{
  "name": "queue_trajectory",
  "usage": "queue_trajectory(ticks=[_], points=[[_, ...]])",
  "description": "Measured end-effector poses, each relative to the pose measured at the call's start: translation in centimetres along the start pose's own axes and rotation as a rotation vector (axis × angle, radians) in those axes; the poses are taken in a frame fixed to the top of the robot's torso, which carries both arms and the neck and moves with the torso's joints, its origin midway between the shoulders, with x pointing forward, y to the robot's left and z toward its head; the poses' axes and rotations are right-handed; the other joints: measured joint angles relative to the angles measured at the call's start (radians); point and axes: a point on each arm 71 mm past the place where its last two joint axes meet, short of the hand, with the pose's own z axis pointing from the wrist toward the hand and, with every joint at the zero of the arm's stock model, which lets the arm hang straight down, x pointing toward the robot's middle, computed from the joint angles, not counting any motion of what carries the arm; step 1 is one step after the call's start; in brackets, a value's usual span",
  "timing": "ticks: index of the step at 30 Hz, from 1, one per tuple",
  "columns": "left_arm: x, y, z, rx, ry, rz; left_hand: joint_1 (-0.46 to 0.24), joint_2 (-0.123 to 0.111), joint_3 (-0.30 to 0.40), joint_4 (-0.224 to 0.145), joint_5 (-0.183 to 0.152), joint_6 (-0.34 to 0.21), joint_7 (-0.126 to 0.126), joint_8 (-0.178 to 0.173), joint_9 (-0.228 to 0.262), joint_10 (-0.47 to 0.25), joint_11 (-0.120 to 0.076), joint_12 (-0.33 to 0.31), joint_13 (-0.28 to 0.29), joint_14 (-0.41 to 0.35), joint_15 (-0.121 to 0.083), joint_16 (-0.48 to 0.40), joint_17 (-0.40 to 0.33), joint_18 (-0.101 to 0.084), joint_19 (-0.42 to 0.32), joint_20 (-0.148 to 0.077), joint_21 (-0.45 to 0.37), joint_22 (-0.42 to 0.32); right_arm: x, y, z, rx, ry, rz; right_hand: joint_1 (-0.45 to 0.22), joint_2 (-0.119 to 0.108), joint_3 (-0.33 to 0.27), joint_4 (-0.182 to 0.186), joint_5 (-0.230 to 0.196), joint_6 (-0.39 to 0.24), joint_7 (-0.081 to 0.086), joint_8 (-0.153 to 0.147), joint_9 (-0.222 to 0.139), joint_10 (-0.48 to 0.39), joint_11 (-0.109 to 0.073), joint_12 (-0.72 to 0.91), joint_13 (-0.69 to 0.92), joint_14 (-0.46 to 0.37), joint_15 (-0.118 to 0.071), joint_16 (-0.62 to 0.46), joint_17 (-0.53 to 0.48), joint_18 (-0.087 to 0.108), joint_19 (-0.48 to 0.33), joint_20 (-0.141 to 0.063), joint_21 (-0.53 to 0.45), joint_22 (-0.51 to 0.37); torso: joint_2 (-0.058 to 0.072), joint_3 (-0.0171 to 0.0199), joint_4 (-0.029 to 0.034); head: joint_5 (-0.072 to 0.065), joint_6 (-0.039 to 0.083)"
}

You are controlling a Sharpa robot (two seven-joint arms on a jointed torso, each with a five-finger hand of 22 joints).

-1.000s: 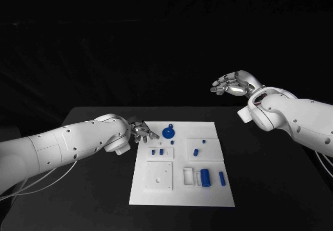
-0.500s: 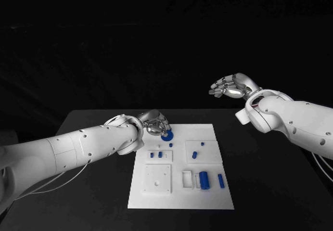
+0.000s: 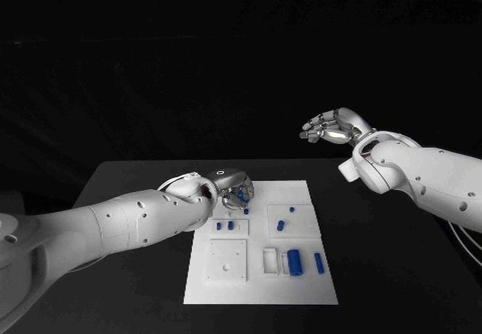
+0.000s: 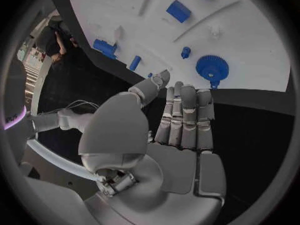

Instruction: Assemble the parts on the task board

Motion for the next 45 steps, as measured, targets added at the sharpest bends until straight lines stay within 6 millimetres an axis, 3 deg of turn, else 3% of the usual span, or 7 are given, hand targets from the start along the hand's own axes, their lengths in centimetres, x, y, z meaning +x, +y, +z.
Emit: queue_trajectory(ticks=[5, 12, 18, 32, 34, 39, 45], points=[[0.8, -0.5, 0.2, 0.022, 0.031, 0.068, -0.016, -0.016, -0.013, 0.008, -0.014, -0.004, 0.004, -0.005, -0.008, -0.002, 0.002, -0.033, -0.008, 0.012, 0.006, 0.019, 0.009, 0.001, 0.013, -0.002, 0.011, 0.007, 0.1, 0.1, 0.0, -0.003, 0.003, 0.001, 0.000, 0.000, 0.000, 0.000, 0.003, 0.000, 0.000, 0.000, 0.000, 0.000, 0.000, 0.000, -0.001, 0.000, 0.000, 0.000, 0.000, 0.000, 0.000, 0.000, 0.000, 0.000, 0.000, 0.0001, -0.0001, -0.001, -0.001], [1.8, -0.5, 0.3, 0.020, 0.069, 0.114, -0.013, -0.021, -0.022, 0.011, -0.015, -0.009, 0.009, -0.015, -0.024, -0.018, 0.011, -0.087, -0.026, 0.040, 0.015, 0.075, 0.032, 0.000, 0.051, -0.011, 0.046, 0.021, 0.1, 0.2, -0.1, -0.005, 0.005, 0.003, 0.000, 0.000, 0.000, 0.000, 0.006, 0.000, 0.000, 0.000, 0.000, 0.000, 0.000, 0.000, -0.002, 0.000, 0.000, -0.004, 0.000, 0.000, 0.000, 0.000, 0.000, 0.000, 0.000, 0.0003, 0.0008, -0.004, -0.005], [2.4, -0.4, 0.7, 0.009, 0.084, 0.138, -0.009, -0.025, -0.022, 0.011, -0.015, -0.013, 0.013, -0.020, -0.034, -0.024, 0.006, -0.122, -0.043, 0.050, 0.018, 0.091, 0.038, -0.001, 0.064, -0.008, 0.054, 0.021, 0.2, 0.2, -0.1, -0.007, 0.006, 0.004, 0.000, 0.000, -0.003, -0.003, 0.006, 0.000, 0.000, 0.000, 0.000, 0.000, 0.000, 0.000, -0.002, 0.000, 0.000, -0.004, 0.000, 0.000, 0.000, 0.000, 0.000, 0.000, -0.001, 0.0001, 0.0019, -0.005, -0.007], [3.3, 0.1, 1.0, -0.008, 0.093, 0.159, -0.003, -0.019, -0.015, 0.018, -0.011, -0.016, 0.016, -0.020, -0.040, -0.040, 0.018, -0.133, -0.050, 0.057, 0.018, 0.105, 0.039, -0.001, 0.071, -0.003, 0.058, 0.021, 0.3, 0.4, -0.2, -0.011, 0.010, 0.006, 0.000, 0.000, -0.003, -0.003, 0.006, 0.000, 0.000, 0.000, -0.001, 0.000, 0.000, 0.000, -0.002, 0.000, 0.000, -0.004, 0.000, 0.000, 0.000, 0.000, 0.000, 0.000, -0.001, -0.0002, 0.0012, -0.010, -0.010], [3.4, 0.2, 1.0, -0.010, 0.094, 0.161, 0.011, -0.005, -0.006, 0.021, -0.001, -0.016, 0.016, -0.026, -0.044, -0.042, 0.018, -0.133, -0.053, 0.061, 0.022, 0.105, 0.041, -0.001, 0.073, -0.005, 0.064, 0.021, 0.3, 0.4, -0.2, -0.011, 0.011, 0.006, 0.000, 0.000, -0.003, -0.003, 0.006, 0.000, 0.000, 0.000, -0.001, 0.000, 0.000, 0.000, -0.003, 0.000, 0.000, -0.004, 0.000, 0.000, 0.000, 0.000, 0.000, 0.000, -0.001, -0.0002, 0.0009, -0.011, -0.010], [3.4, 0.3, 1.1, -0.013, 0.092, 0.164, 0.012, -0.004, -0.002, 0.025, 0.000, -0.022, 0.016, -0.026, -0.049, -0.033, 0.023, -0.138, -0.055, 0.068, 0.018, 0.112, 0.042, -0.001, 0.082, -0.003, 0.066, 0.021, 0.3, 0.4, -0.2, -0.011, 0.011, 0.006, 0.000, 0.000, -0.003, -0.003, 0.006, 0.000, 0.000, 0.000, -0.001, 0.000, 0.000, 0.000, -0.003, 0.000, 0.000, -0.004, 0.000, 0.000, 0.000, 0.000, 0.000, 0.000, -0.001, 0.0001, 0.0010, -0.013, -0.011], [3.4, 0.5, 1.2, -0.021, 0.092, 0.167, 0.013, 0.027, 0.005, 0.032, 0.009, -0.022, 0.017, -0.026, -0.055, -0.010, 0.018, -0.138, -0.057, 0.072, 0.015, 0.117, 0.041, -0.001, 0.089, -0.007, 0.074, 0.021, 0.3, 0.4, -0.2, -0.012, 0.011, 0.006, 0.000, 0.000, -0.003, -0.003, 0.006, 0.000, 0.000, 0.000, -0.001, 0.000, 0.000, 0.000, -0.003, 0.000, 0.000, -0.004, 0.000, 0.000, 0.000, 0.000, 0.000, 0.000, -0.002, 0.0006, 0.0013, -0.015, -0.012]])
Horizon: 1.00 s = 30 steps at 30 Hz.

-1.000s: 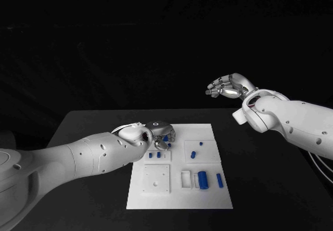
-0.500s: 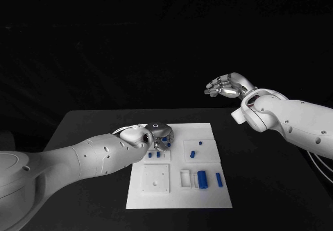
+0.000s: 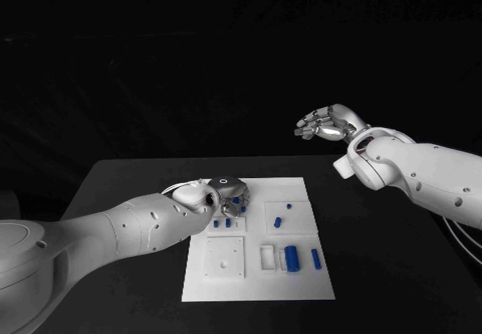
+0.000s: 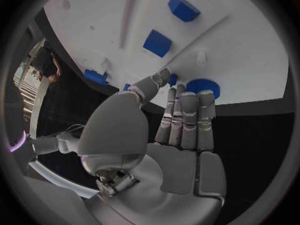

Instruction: Assemble the parts on the task board

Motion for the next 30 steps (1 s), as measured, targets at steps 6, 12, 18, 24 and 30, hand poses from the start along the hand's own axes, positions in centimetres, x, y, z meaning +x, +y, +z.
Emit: queue_trajectory(ticks=[6, 12, 18, 24, 30], points=[[0.55, -0.08, 0.15, -0.004, 0.008, -0.004, 0.017, 0.018, 0.045, 0.012, -0.015, 0.000, 0.000, 0.000, -0.008, 0.014, 0.000, -0.008, -0.005, 0.005, 0.002, 0.004, -0.002, 0.000, 0.000, 0.000, 0.000, 0.000, 0.02, 0.04, -0.02, -0.001, 0.001, 0.001, 0.000, 0.000, 0.000, 0.000, 0.000, 0.000, 0.000, 0.000, 0.000, 0.000, 0.000, 0.000, -0.001, 0.000, 0.000, 0.000, 0.000, 0.000, 0.000, 0.000, 0.000, 0.000, 0.000, 0.0001, 0.0005, -0.001, 0.000], [0.91, -0.28, 0.34, -0.004, 0.009, -0.011, 0.015, 0.016, 0.050, 0.012, -0.044, 0.000, 0.000, 0.000, -0.014, 0.028, -0.003, -0.015, -0.007, 0.010, -0.004, 0.011, -0.002, -0.005, 0.007, -0.004, 0.008, 0.000, 0.09, 0.12, -0.05, -0.003, 0.004, 0.002, 0.000, 0.000, 0.000, 0.000, 0.000, 0.000, 0.000, 0.000, 0.000, 0.000, 0.000, 0.000, -0.002, 0.000, 0.000, 0.000, 0.000, 0.000, 0.000, 0.000, 0.000, 0.000, 0.000, 0.0001, -0.0002, -0.002, -0.002], [0.94, -0.22, 0.43, -0.005, 0.006, -0.013, 0.009, 0.009, 0.050, 0.012, -0.047, 0.005, 0.001, 0.000, -0.017, 0.042, -0.007, -0.015, -0.007, 0.014, 0.000, 0.015, -0.002, -0.005, 0.008, -0.003, 0.012, 0.000, 0.12, 0.15, -0.06, -0.004, 0.005, 0.002, 0.000, 0.000, 0.000, 0.000, 0.000, 0.000, 0.000, 0.000, 0.000, 0.004, -0.004, 0.000, -0.003, 0.000, 0.000, 0.000, 0.000, 0.000, 0.000, 0.000, 0.000, 0.000, 0.001, 0.0001, -0.0004, -0.004, -0.004], [0.99, -0.22, 0.42, -0.004, 0.006, -0.017, 0.002, 0.006, 0.046, 0.016, -0.047, 0.006, -0.001, 0.000, -0.019, 0.048, -0.009, -0.015, -0.008, 0.017, -0.004, 0.015, -0.002, -0.005, 0.011, -0.004, 0.013, 0.000, 0.14, 0.16, -0.05, -0.004, 0.005, 0.002, 0.000, 0.000, 0.000, 0.000, 0.000, 0.000, 0.000, 0.000, 0.000, 0.004, -0.004, 0.000, -0.003, 0.000, 0.000, 0.000, 0.000, 0.000, 0.000, 0.000, 0.000, 0.000, 0.000, 0.0007, 0.0007, -0.005, -0.006], [1.01, -0.24, 0.43, -0.004, 0.006, -0.018, -0.008, 0.008, 0.039, 0.023, -0.052, 0.014, -0.003, 0.007, -0.020, 0.068, -0.014, -0.015, -0.009, 0.021, -0.007, 0.019, -0.003, -0.005, 0.014, -0.007, 0.019, 0.000, 0.14, 0.15, -0.03, -0.003, 0.005, 0.002, 0.000, 0.000, 0.000, 0.000, 0.000, 0.000, 0.000, 0.000, 0.000, 0.004, -0.004, 0.000, -0.003, 0.000, 0.000, 0.000, 0.000, 0.000, 0.000, 0.000, 0.000, 0.000, 0.000, 0.0007, 0.0014, -0.005, -0.006]])
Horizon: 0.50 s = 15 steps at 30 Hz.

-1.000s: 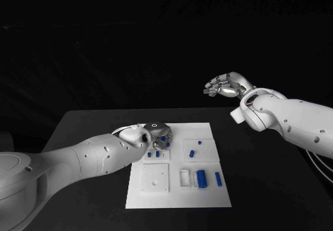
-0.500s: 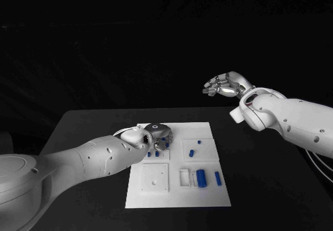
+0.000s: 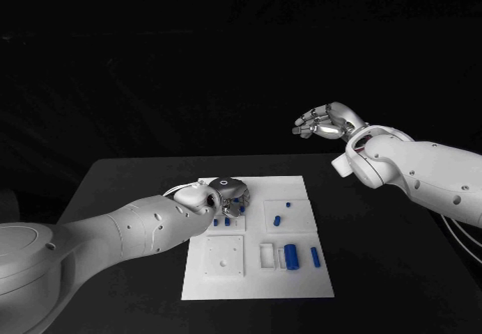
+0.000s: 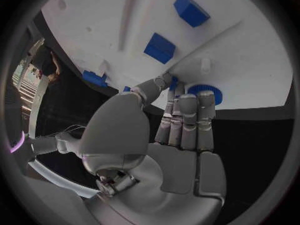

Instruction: Assemble the parts on the task board

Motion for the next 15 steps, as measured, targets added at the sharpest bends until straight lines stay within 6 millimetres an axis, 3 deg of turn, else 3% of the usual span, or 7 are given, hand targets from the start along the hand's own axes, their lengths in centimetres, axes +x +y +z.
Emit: queue_trajectory(ticks=[15], points=[[0.02, 0.20, 0.11, -0.014, 0.000, 0.002, -0.007, 0.015, -0.010, 0.010, 0.000, 0.056, -0.026, 0.038, 0.005, 0.068, -0.030, 0.039, 0.019, 0.027, -0.027, 0.014, -0.001, 0.001, 0.020, -0.016, 0.012, 0.000, 0.10, 0.03, 0.11, 0.000, 0.001, 0.000, 0.000, 0.000, 0.000, 0.000, -0.001, 0.000, 0.000, 0.000, 0.000, 0.000, 0.000, 0.000, -0.002, 0.000, 0.000, 0.000, 0.000, 0.000, 0.000, 0.000, 0.000, 0.000, 0.000, -0.0002, 0.0003, 0.001, -0.001]])
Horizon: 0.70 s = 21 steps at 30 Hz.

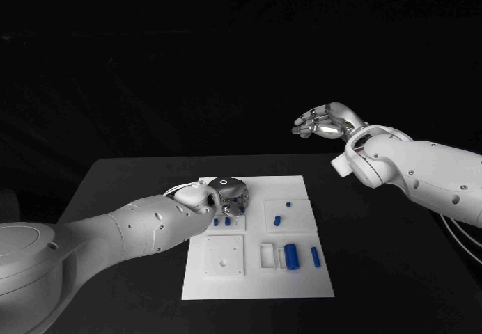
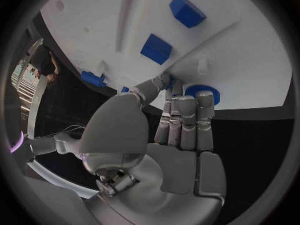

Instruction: Assemble the parts on the task board

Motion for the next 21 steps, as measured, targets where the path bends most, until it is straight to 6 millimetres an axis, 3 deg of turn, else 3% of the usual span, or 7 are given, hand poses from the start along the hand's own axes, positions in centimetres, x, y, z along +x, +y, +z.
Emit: queue_trajectory(ticks=[11, 21], points=[[0.06, -0.04, 0.08, -0.007, -0.005, 0.003, 0.024, 0.032, 0.011, -0.012, -0.003, 0.030, -0.009, 0.017, 0.000, 0.028, -0.010, 0.013, 0.010, 0.016, -0.016, 0.005, -0.002, -0.001, 0.011, -0.007, 0.004, 0.000, 0.01, 0.01, 0.00, -0.001, 0.000, 0.000, 0.000, 0.000, 0.000, 0.000, 0.000, 0.000, 0.000, 0.000, 0.000, 0.000, 0.000, 0.000, -0.001, 0.000, 0.000, 0.000, 0.000, 0.000, 0.000, 0.000, -0.003, 0.000, 0.000, -0.0002, -0.0006, 0.001, -0.002], [0.30, -0.04, -0.23, -0.006, -0.019, -0.002, 0.021, 0.042, 0.011, -0.012, -0.004, 0.039, -0.014, 0.022, -0.002, 0.037, -0.015, 0.016, 0.020, 0.021, -0.021, 0.009, -0.002, -0.001, 0.018, -0.011, 0.008, 0.001, 0.04, 0.03, 0.02, -0.002, 0.001, 0.000, 0.000, 0.000, 0.000, 0.000, 0.000, 0.000, 0.000, 0.000, 0.000, 0.000, 0.000, 0.000, -0.002, 0.000, 0.000, -0.004, 0.000, 0.000, 0.000, 0.000, -0.004, 0.000, -0.001, -0.0002, -0.0002, 0.002, 0.001]])
